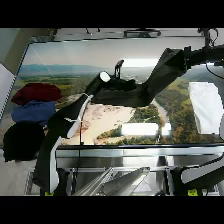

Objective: Fold the shirts.

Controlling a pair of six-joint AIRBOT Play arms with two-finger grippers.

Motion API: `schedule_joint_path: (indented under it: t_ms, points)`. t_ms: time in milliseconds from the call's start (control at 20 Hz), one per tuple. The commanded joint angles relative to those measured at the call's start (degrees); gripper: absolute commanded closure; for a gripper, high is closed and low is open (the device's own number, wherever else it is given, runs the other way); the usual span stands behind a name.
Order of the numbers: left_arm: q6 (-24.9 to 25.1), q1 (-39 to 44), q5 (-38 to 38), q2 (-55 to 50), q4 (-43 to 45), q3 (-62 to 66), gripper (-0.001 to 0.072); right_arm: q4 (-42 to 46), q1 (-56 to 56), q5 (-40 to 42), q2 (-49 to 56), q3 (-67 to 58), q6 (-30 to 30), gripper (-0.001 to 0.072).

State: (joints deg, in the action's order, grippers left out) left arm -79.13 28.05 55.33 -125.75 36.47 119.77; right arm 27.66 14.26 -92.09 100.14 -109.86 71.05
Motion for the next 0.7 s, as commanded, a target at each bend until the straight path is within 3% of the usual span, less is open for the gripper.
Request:
schedule_joint_path:
  t_ms: [0, 150, 450, 550, 650]
  points:
    - [5.4, -8.5, 16.7, 9.6, -9.5, 1.1, 0.0686, 1.3, -3.2, 0.5, 1.7, 0.0, 1.0, 0.0695]
    - [8.3, -19.8, 26.2, 20.3, -19.1, 0.8, 0.0685, 1.3, -10.9, 7.2, 2.2, 0.0, 1.0, 0.0695]
    - [18.2, -38.5, 36.5, 34.9, -45.5, -12.5, 0.0684, 1.9, -36.3, 37.2, 13.5, 0.0, 1.0, 0.0682]
    - [19.7, -41.8, 37.9, 37.8, -46.7, -16.7, 0.0684, 1.8, -43.6, 47.8, 20.3, 0.0, 1.0, 0.0204]
    - [20.3, -44.0, 39.4, 39.5, -46.8, -20.3, 0.0684, -0.8, -45.8, 50.1, 23.8, 0.0, 1.0, 0.0196]
